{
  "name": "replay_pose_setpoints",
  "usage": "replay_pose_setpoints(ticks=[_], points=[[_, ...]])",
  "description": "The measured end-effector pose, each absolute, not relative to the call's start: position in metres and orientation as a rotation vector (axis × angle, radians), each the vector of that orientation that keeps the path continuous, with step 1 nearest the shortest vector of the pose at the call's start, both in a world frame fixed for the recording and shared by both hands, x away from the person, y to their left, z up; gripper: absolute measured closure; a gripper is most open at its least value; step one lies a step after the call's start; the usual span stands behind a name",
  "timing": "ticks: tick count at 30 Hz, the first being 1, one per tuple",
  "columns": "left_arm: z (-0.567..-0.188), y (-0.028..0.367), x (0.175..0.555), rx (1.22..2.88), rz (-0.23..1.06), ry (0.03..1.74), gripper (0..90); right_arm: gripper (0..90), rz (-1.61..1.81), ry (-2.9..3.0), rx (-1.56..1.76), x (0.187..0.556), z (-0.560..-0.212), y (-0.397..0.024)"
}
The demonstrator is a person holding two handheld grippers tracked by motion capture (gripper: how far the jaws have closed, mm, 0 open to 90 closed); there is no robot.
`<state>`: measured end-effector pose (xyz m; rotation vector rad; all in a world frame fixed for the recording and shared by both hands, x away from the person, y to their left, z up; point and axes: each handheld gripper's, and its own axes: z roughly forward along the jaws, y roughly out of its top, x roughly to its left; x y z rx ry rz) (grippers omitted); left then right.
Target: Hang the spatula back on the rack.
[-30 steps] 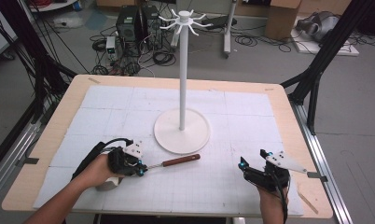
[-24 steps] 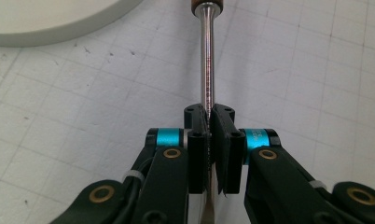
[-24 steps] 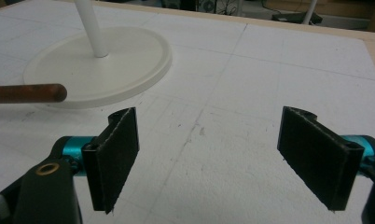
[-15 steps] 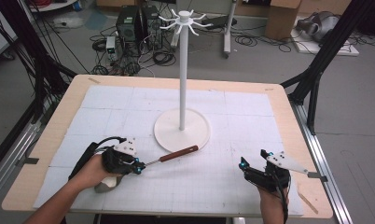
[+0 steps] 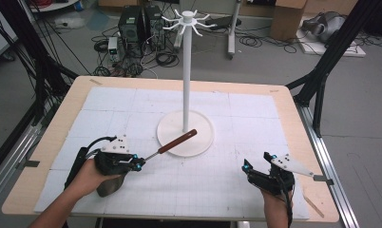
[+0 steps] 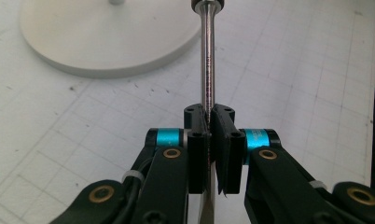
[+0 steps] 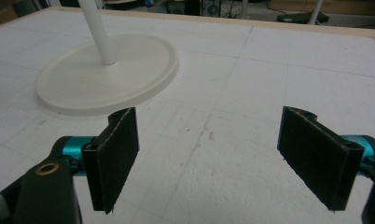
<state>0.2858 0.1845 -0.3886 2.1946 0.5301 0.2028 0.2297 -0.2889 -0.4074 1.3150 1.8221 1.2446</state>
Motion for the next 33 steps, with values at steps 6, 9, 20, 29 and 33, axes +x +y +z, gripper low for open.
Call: replay_pose_setpoints(ticks=[6, 9, 20, 29, 33], points=[[-0.385, 0.191, 0.28, 2.096, 0.262, 0.578, 84.1, 17.1, 1.278, 1.866, 1.289, 0.235, -0.403, -0.275], [-0.383, 0.192, 0.278, 2.038, 0.284, 0.598, 84.1, 16.9, 1.316, 1.886, 1.271, 0.237, -0.399, -0.263], [-0.375, 0.189, 0.262, 1.879, 0.355, 0.575, 84.1, 16.9, 1.426, 1.976, 1.107, 0.24, -0.377, -0.223], [-0.373, 0.174, 0.256, 1.784, 0.407, 0.592, 84.1, 16.9, 1.494, 2.034, 0.974, 0.256, -0.351, -0.186], [-0.373, 0.167, 0.256, 1.765, 0.419, 0.604, 84.1, 16.9, 1.556, 2.046, 0.925, 0.264, -0.335, -0.17]])
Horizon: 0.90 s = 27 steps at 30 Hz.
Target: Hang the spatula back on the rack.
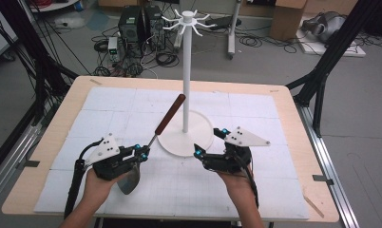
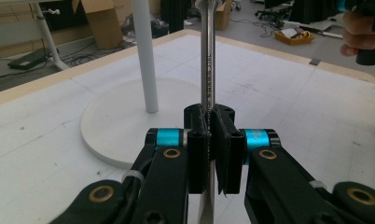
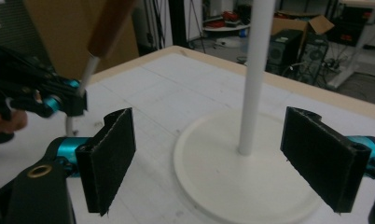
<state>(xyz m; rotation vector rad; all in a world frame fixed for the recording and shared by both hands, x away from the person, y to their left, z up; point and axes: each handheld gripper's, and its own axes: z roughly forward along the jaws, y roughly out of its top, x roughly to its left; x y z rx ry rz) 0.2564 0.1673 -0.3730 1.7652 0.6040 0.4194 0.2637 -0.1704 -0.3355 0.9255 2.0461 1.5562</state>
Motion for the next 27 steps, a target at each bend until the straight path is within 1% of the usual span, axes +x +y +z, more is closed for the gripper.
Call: replay_pose_setpoints(ticks=[5, 15, 23, 27], points=[[-0.371, 0.16, 0.257, 1.734, 0.429, 0.611, 84.0, 17.0, 1.62, 2.059, 0.875, 0.27, -0.319, -0.153], [-0.363, 0.141, 0.259, 1.693, 0.449, 0.602, 84.0, 17.8, 1.702, 2.076, 0.8, 0.282, -0.297, -0.12], [-0.364, 0.133, 0.258, 1.69, 0.446, 0.597, 84.0, 28.7, 1.785, 2.047, 0.816, 0.29, -0.287, -0.114], [-0.363, 0.133, 0.257, 1.683, 0.454, 0.602, 84.0, 32.6, 1.807, 2.027, 0.823, 0.291, -0.284, -0.113]])
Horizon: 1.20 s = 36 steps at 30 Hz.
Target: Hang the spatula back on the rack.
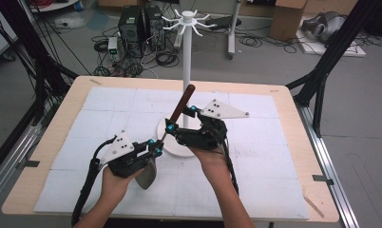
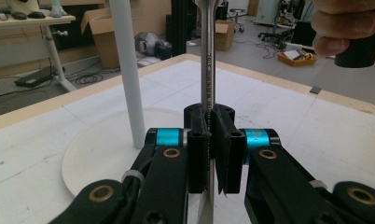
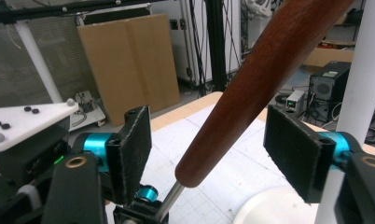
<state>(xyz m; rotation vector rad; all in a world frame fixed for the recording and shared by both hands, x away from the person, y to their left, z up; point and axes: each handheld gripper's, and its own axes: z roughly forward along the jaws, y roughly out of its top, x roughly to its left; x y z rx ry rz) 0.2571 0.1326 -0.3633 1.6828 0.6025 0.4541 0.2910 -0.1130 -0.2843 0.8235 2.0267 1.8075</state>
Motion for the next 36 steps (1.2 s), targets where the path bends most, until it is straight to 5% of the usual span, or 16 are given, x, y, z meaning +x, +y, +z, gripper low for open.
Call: replay_pose_setpoints(ticks=[14, 20, 36], points=[[-0.363, 0.126, 0.253, 1.658, 0.481, 0.609, 84.0, 51.0, 1.876, 1.948, 0.887, 0.291, -0.277, -0.109], [-0.362, 0.126, 0.251, 1.652, 0.494, 0.608, 83.9, 66.5, 1.91, 1.934, 0.895, 0.291, -0.277, -0.109], [-0.362, 0.126, 0.251, 1.625, 0.439, 0.586, 83.0, 73.2, 2.021, 2.012, 0.845, 0.292, -0.268, -0.103]])
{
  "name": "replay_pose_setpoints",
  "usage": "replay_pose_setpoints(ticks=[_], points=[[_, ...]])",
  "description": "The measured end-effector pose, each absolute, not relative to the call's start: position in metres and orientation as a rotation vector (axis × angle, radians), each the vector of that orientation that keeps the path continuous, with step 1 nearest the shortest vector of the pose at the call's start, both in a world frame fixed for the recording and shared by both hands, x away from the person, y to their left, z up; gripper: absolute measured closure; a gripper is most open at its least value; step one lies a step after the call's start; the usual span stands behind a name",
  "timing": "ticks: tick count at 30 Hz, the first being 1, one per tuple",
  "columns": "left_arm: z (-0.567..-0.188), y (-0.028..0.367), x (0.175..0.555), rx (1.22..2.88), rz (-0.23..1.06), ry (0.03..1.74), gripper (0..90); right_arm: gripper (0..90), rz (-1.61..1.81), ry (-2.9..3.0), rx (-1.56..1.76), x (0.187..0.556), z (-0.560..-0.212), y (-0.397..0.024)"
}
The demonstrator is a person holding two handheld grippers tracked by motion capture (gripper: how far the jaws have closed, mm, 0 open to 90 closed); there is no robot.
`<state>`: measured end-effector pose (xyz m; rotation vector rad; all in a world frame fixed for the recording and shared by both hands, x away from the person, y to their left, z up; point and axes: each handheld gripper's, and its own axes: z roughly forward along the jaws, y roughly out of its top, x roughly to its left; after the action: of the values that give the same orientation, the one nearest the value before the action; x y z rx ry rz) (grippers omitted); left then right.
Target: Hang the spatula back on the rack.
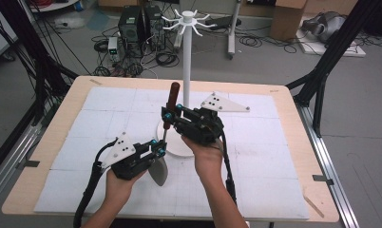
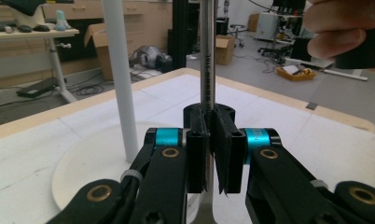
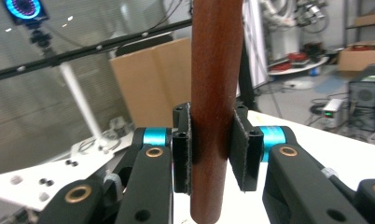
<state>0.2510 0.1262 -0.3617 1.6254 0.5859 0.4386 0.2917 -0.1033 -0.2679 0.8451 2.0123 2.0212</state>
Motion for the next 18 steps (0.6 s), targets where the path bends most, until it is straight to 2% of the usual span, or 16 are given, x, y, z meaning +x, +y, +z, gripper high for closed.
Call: replay_pose_setpoints(ticks=[5, 11, 18], points=[[-0.359, 0.132, 0.252, 1.605, 0.388, 0.547, 80.1, 73.2, 2.053, 2.083, 0.792, 0.298, -0.262, -0.106], [-0.356, 0.153, 0.255, 1.58, 0.344, 0.555, 56.5, 73.3, 2.05, 2.166, 0.744, 0.307, -0.26, -0.115], [-0.361, 0.19, 0.256, 1.559, 0.412, 0.625, 46.5, 73.2, 2.091, 2.223, 0.668, 0.319, -0.253, -0.123]])
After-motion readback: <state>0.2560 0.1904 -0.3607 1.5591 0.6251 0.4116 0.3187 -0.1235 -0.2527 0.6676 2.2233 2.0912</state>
